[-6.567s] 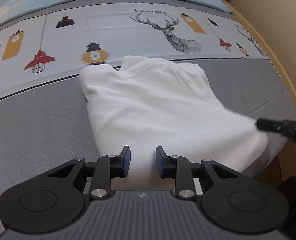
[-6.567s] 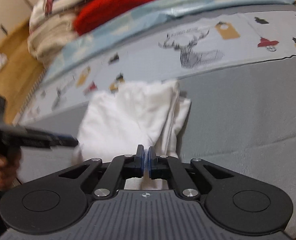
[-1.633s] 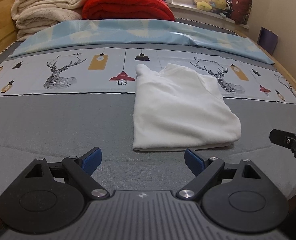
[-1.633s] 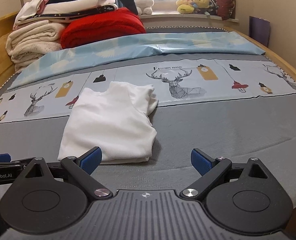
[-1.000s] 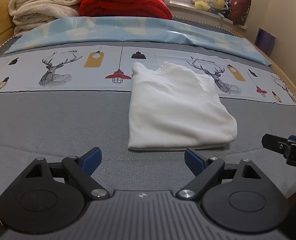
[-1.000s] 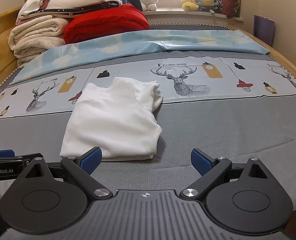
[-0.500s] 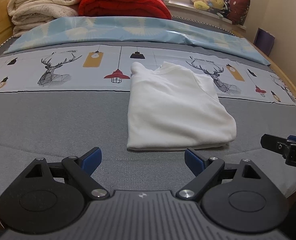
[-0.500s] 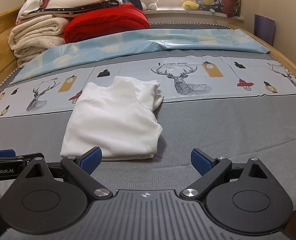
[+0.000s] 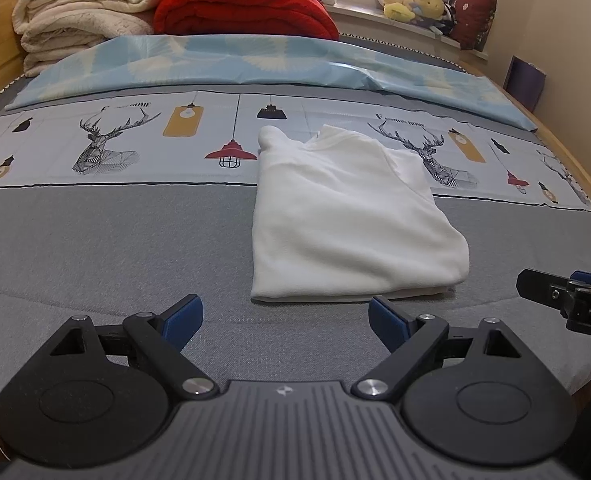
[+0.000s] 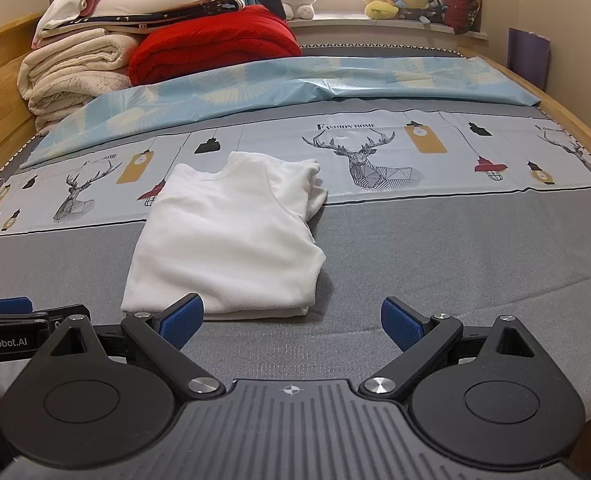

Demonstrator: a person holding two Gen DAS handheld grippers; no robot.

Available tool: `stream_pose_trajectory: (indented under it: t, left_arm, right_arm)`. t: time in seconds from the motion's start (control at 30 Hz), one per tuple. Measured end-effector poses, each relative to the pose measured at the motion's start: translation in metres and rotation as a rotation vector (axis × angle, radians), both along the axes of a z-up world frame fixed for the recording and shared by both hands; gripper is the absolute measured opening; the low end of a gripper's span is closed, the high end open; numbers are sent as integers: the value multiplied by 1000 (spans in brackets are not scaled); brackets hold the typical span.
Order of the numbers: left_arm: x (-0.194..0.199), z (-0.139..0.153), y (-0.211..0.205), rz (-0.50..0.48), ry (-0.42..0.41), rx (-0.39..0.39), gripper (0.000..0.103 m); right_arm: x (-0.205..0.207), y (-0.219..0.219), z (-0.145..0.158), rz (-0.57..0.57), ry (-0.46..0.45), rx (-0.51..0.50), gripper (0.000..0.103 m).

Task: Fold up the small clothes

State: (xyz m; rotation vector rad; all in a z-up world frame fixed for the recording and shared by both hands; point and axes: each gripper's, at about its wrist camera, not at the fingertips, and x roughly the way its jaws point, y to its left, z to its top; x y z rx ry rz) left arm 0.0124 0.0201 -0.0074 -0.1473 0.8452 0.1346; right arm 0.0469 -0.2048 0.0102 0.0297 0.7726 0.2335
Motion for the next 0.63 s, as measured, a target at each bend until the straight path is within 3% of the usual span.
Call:
stream_pose_trajectory:
  t: [0.63]
  left_arm:
    - [0,-1,-2,-6,-2,1,93]
  right_arm:
    - [-1,1,-3,5,7,-2,96]
